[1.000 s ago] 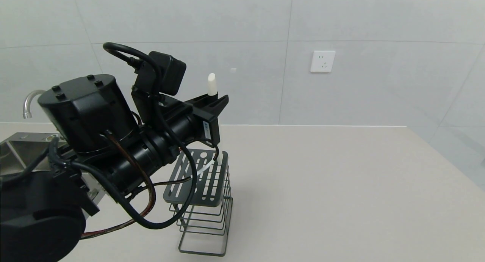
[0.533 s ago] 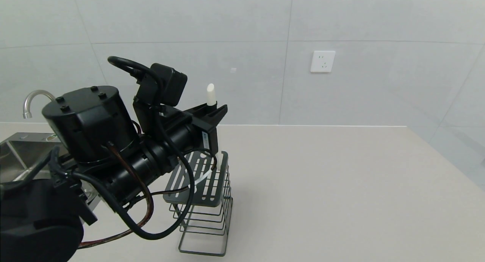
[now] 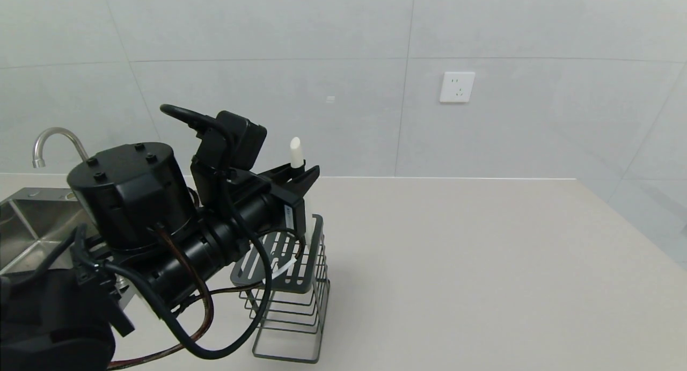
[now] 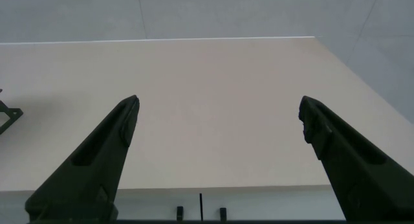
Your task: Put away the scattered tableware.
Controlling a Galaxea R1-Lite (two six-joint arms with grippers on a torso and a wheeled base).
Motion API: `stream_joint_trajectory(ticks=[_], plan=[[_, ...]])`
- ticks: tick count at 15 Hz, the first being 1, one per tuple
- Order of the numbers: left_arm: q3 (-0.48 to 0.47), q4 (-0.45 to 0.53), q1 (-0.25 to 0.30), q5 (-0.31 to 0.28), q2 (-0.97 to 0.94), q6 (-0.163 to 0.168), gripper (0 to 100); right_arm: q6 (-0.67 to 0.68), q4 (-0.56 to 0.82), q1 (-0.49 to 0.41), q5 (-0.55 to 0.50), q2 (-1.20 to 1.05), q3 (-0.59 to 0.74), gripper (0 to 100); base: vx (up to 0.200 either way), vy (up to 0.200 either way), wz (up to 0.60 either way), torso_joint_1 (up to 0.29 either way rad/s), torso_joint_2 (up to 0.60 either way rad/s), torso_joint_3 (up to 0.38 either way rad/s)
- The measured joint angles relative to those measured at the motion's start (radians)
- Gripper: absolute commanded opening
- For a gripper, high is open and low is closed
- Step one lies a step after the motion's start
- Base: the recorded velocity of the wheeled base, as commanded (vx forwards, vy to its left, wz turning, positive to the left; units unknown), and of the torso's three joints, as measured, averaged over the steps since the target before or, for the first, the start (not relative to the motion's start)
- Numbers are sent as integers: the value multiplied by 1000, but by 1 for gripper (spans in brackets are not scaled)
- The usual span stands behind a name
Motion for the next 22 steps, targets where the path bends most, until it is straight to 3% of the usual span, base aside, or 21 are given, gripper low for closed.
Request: stream_joint_trajectory(ticks=[6, 7, 14, 16, 17, 20, 22], plan=[[8, -2, -8, 2, 17, -8, 0, 0, 0, 0, 0, 0, 0, 100, 0, 0, 0, 0, 0, 0], [8, -7, -6, 2, 18, -8, 100, 0, 0, 0, 0, 0, 0, 100, 0, 0, 0, 0, 0, 0], [51, -38, 2, -6, 20, 0, 100, 0, 0, 0, 0, 0, 0, 100, 0, 0, 0, 0, 0, 0], [54, -50, 2, -26, 19, 18, 100, 0, 0, 0, 0, 0, 0, 100, 0, 0, 0, 0, 0, 0], [55, -53, 4, -74, 17, 39, 100, 0, 0, 0, 0, 0, 0, 100, 0, 0, 0, 0, 0, 0], [56, -71, 59, -258, 14, 155, 100, 0, 0, 0, 0, 0, 0, 100, 0, 0, 0, 0, 0, 0], [57, -72, 95, -310, 12, 176, 100, 0, 0, 0, 0, 0, 0, 100, 0, 0, 0, 0, 0, 0]])
